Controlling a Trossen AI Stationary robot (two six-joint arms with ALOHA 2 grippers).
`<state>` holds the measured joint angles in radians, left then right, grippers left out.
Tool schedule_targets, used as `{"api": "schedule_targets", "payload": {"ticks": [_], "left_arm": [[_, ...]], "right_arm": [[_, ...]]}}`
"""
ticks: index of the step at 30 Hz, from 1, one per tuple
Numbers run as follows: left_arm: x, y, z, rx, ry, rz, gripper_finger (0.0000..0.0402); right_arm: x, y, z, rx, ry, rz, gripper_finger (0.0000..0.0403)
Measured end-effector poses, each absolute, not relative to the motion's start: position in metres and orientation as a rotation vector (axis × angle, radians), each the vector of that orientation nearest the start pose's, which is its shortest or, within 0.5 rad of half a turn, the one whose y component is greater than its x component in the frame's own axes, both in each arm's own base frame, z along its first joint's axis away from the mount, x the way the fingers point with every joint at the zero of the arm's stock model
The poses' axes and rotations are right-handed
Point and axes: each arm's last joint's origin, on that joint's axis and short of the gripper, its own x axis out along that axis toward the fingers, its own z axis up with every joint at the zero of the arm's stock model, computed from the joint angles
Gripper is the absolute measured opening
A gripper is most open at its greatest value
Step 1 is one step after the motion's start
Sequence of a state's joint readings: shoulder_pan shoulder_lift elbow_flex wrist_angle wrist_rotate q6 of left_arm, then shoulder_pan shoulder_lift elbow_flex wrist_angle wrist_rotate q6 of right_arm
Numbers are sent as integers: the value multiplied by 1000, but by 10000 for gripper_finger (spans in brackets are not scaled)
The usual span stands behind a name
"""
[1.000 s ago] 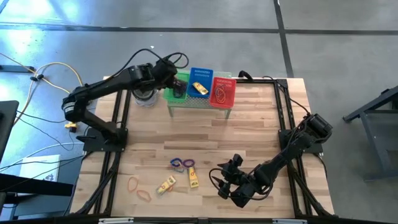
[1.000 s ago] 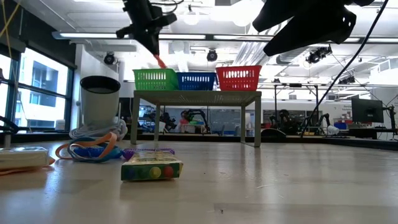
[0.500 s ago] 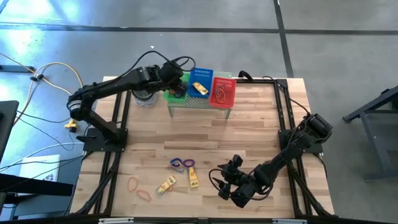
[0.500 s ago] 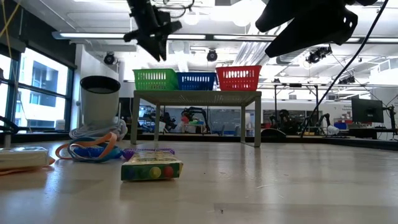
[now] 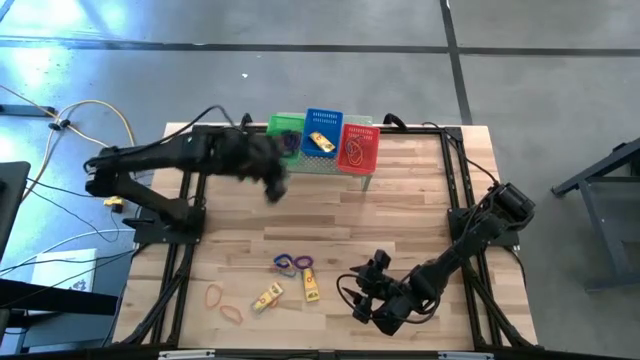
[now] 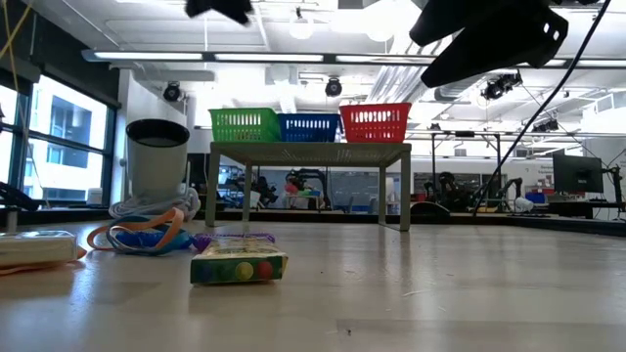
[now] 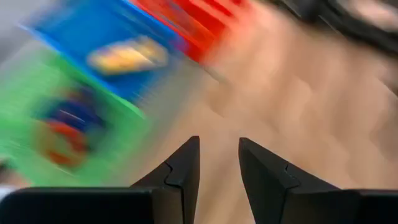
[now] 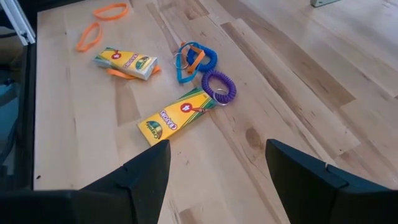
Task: Pick & Place Office Desk Supplies
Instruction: Put the orange rubber band into the red bin on the shelf
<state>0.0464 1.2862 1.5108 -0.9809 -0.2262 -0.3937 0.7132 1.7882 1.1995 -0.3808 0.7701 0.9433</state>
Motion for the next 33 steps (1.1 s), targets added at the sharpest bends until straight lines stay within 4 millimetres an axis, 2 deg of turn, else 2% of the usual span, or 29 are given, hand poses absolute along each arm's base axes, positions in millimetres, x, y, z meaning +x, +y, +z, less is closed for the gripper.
{"api": "schedule_targets", "payload": {"ticks": [4,9,15,23,30,33], "left_arm": [[226,-23,395,-393,893,197,106],[210,-68,381,-459,1083,173,106],[196,-111,352,-590,1145,352,106],[174,-142,295,-813,1289,640,106],[161,-171,265,-843,1332,742,106],[156,-182,256,-879,1345,840,106]], "right_arm": [[289,224,202,257,602,-359,252],[290,225,204,283,590,-344,252],[292,226,205,300,576,-337,252],[292,225,205,290,577,-337,252],[296,221,206,244,576,-331,252],[300,218,206,221,575,-331,252]]}}
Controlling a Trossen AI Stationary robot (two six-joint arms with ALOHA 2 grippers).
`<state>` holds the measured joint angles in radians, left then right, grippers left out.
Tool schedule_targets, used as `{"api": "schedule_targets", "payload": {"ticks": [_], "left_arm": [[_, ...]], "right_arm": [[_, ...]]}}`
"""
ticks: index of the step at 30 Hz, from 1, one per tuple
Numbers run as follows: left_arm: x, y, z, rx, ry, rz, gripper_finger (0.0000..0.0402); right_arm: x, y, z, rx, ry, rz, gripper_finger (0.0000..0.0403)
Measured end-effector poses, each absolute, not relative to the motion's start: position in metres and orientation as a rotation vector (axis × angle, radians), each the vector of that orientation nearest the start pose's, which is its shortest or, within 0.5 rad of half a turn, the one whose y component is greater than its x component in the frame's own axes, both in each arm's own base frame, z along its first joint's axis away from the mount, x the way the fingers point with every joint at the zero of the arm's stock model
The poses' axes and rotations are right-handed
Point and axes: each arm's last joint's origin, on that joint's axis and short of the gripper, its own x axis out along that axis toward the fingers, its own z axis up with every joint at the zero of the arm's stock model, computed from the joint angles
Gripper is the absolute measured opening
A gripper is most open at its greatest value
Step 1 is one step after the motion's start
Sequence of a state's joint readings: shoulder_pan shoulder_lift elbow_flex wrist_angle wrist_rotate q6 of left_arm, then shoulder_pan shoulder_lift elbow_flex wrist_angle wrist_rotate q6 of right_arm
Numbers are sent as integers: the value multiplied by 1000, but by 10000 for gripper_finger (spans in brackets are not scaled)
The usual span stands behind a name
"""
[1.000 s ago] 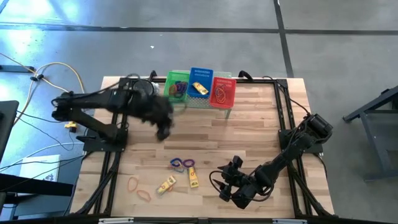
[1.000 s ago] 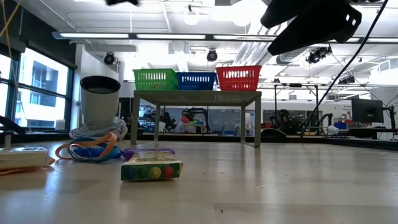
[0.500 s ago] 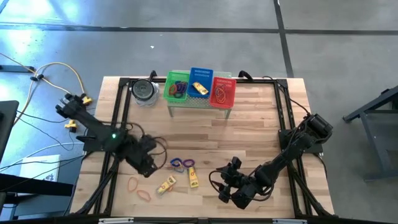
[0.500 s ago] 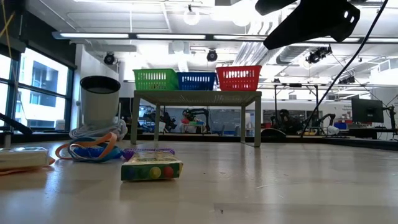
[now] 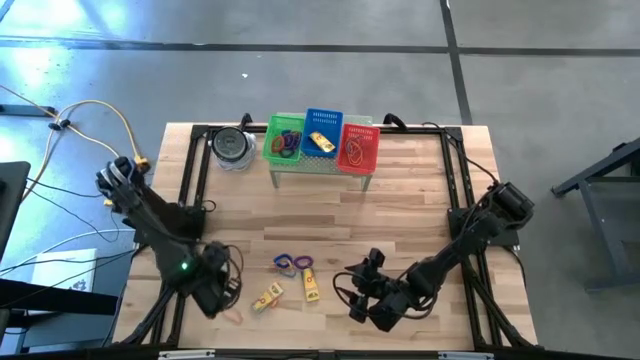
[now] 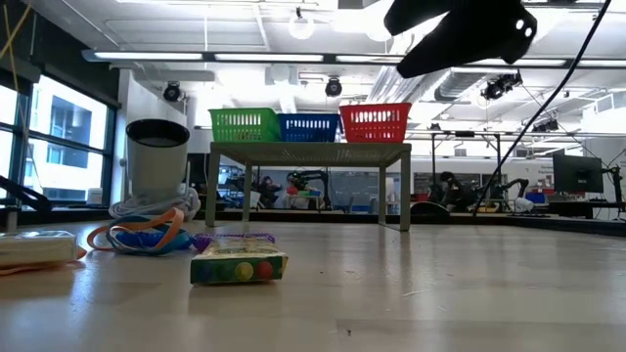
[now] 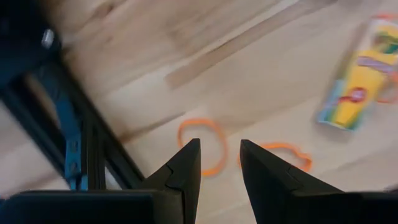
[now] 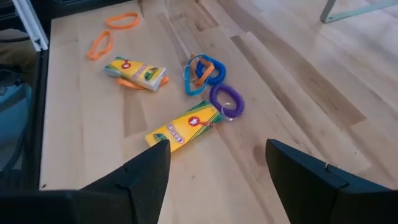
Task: Pick & Place Office Desk Supplies
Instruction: Put the orange rubber band into the red bin on the shelf
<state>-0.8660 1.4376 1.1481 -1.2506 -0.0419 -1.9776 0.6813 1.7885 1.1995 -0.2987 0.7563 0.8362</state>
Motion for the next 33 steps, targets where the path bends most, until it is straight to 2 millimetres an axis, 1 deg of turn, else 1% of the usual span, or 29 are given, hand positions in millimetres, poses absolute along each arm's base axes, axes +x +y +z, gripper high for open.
{"api": "schedule_targets", "payload": {"ticks": [2,4,7,9,14,18,22,25,27,29,33], "left_arm": [[156,-187,249,-913,1369,918,106],[157,-190,245,-919,1421,954,106],[159,-195,237,-892,1482,973,106],[160,-197,233,-838,1522,941,106],[164,-201,223,-561,1601,696,106],[166,-205,213,-263,1648,454,106],[164,-213,199,24,1700,239,106],[161,-220,187,206,1743,106,106],[158,-225,179,298,1762,46,106],[155,-230,172,366,1767,21,106],[151,-235,164,416,1770,12,106]], "right_arm": [[303,215,207,228,568,-339,252],[306,212,207,239,563,-343,252],[309,210,207,254,573,-332,252],[309,209,207,250,589,-316,252],[309,210,207,242,593,-306,252],[309,210,207,228,592,-299,252],[310,210,208,227,586,-294,252],[310,210,208,227,586,-294,252],[310,210,208,229,585,-292,252],[310,210,208,229,585,-292,252],[310,210,208,233,583,-291,252]]}}
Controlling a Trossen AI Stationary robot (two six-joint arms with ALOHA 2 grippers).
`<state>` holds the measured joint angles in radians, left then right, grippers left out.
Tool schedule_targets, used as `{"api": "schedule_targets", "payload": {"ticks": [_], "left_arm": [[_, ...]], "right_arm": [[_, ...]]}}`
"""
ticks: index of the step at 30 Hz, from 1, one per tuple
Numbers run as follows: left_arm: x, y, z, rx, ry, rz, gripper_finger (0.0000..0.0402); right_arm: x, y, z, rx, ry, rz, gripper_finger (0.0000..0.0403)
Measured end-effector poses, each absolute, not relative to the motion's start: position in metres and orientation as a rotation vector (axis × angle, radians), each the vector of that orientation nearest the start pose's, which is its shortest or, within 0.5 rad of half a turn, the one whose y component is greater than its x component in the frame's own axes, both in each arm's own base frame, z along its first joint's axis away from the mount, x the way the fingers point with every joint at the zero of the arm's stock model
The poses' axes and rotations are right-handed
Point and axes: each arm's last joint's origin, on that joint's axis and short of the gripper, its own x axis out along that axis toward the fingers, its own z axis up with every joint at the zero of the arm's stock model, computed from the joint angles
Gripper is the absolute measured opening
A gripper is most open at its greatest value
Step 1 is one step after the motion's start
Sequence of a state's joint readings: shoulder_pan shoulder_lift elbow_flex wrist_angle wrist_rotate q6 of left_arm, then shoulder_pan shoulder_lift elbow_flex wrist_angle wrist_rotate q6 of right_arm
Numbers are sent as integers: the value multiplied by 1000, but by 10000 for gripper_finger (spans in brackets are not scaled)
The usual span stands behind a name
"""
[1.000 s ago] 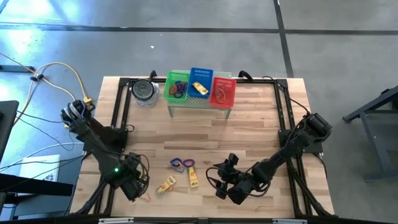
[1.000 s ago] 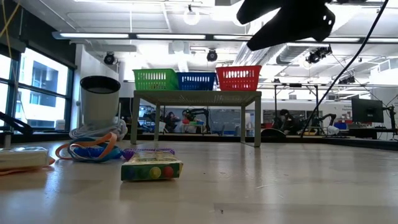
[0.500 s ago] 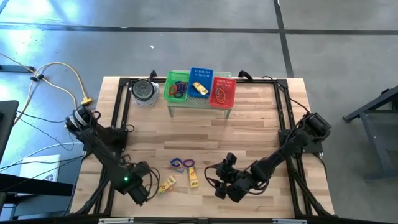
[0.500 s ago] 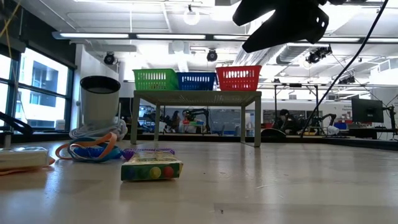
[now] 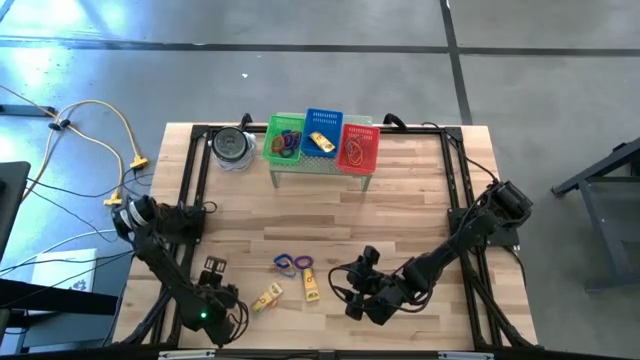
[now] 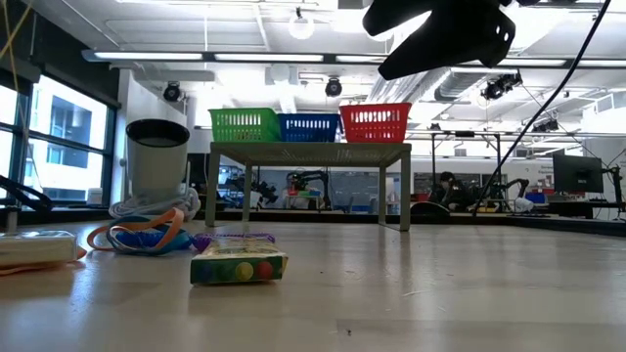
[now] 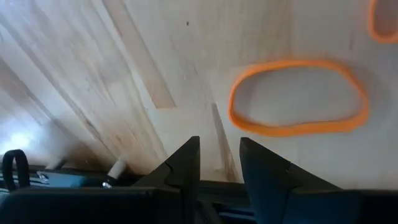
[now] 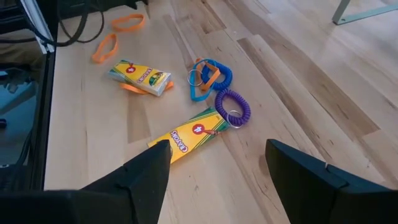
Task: Pick & Place Office Desk Supplies
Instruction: Put the orange rubber band into the red bin on the shelf
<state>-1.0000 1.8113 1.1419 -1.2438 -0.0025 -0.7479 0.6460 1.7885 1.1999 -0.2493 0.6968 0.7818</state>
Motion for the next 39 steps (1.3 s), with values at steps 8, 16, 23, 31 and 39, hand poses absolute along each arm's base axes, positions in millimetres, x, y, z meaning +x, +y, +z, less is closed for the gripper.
{"api": "schedule_targets", "payload": {"ticks": [8,16,23,31,39], "left_arm": [[154,-243,161,361,1718,-40,106],[157,-241,161,375,1716,-48,106],[154,-237,151,392,1712,-63,106],[151,-233,143,361,1727,-72,106],[151,-235,142,345,1746,-108,27]], "right_arm": [[311,211,209,242,573,-288,252],[311,211,209,245,570,-287,252],[311,211,209,244,570,-287,252],[311,211,209,244,570,-287,252],[311,211,210,244,566,-289,252]]}}
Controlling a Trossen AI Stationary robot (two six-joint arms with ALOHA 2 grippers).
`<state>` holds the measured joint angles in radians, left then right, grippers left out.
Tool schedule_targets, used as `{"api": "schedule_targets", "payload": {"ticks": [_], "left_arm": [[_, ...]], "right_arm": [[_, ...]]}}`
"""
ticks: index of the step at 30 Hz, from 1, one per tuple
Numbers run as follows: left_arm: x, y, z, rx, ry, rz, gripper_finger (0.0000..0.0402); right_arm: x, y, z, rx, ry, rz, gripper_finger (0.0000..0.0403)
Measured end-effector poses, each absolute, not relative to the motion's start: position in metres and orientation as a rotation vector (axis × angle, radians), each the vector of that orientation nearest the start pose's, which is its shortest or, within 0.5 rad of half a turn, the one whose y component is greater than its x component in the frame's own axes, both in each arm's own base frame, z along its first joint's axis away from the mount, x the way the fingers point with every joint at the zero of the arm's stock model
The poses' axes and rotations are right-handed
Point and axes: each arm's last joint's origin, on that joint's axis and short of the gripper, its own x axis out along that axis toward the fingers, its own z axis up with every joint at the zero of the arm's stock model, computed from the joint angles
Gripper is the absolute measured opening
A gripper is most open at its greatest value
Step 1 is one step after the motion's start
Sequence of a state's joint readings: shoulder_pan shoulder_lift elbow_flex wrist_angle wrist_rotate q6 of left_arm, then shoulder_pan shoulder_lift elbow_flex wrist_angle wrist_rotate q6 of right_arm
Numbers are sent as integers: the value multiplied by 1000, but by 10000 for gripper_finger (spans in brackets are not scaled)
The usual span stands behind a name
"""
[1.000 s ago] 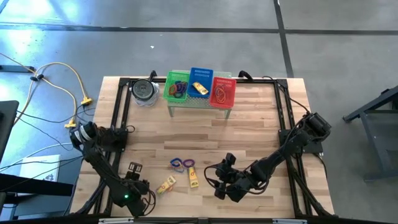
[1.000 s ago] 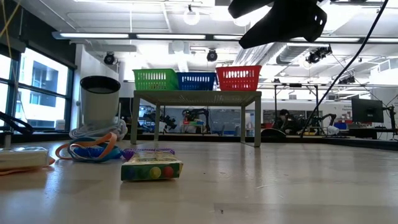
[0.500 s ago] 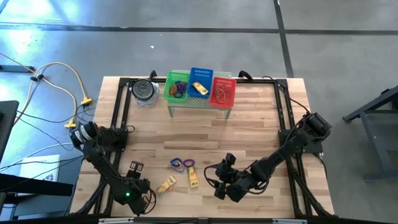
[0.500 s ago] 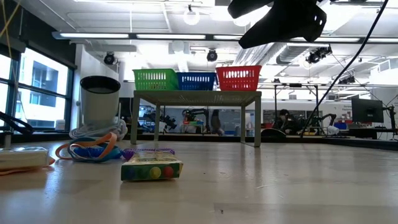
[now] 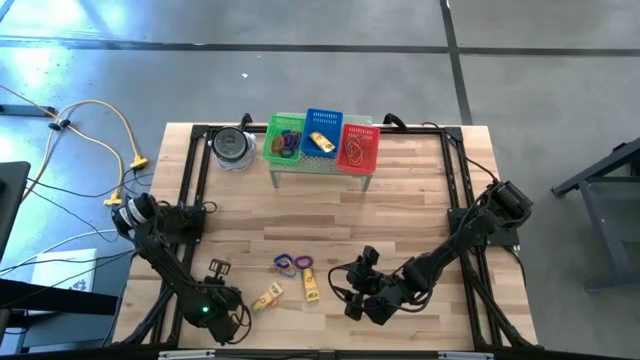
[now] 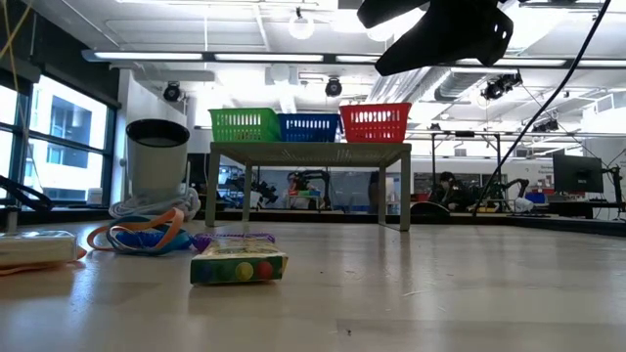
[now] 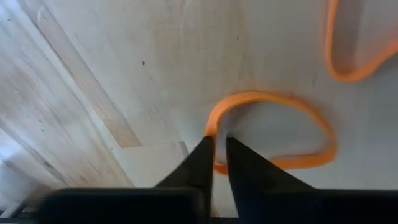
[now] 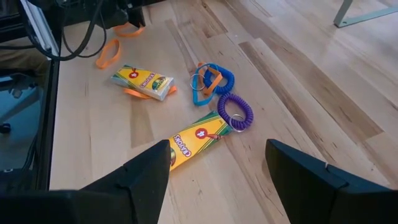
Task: Pick & Place Office Desk Supplies
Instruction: Put the orange rubber band into the red bin on the shelf
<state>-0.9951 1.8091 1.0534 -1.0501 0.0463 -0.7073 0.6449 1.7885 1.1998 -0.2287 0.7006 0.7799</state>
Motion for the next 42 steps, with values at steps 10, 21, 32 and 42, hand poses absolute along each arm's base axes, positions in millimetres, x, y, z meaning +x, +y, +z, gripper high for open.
{"api": "schedule_targets", "payload": {"ticks": [10,21,32,42], "left_arm": [[154,-231,143,302,1714,6,1],[156,-229,155,258,1680,46,0],[161,-231,163,233,1704,25,0],[160,-231,164,232,1709,33,0]], "right_arm": [[311,211,210,245,568,-286,252],[311,211,210,246,568,-286,252],[311,211,209,246,569,-286,252],[311,211,210,247,568,-285,252]]}}
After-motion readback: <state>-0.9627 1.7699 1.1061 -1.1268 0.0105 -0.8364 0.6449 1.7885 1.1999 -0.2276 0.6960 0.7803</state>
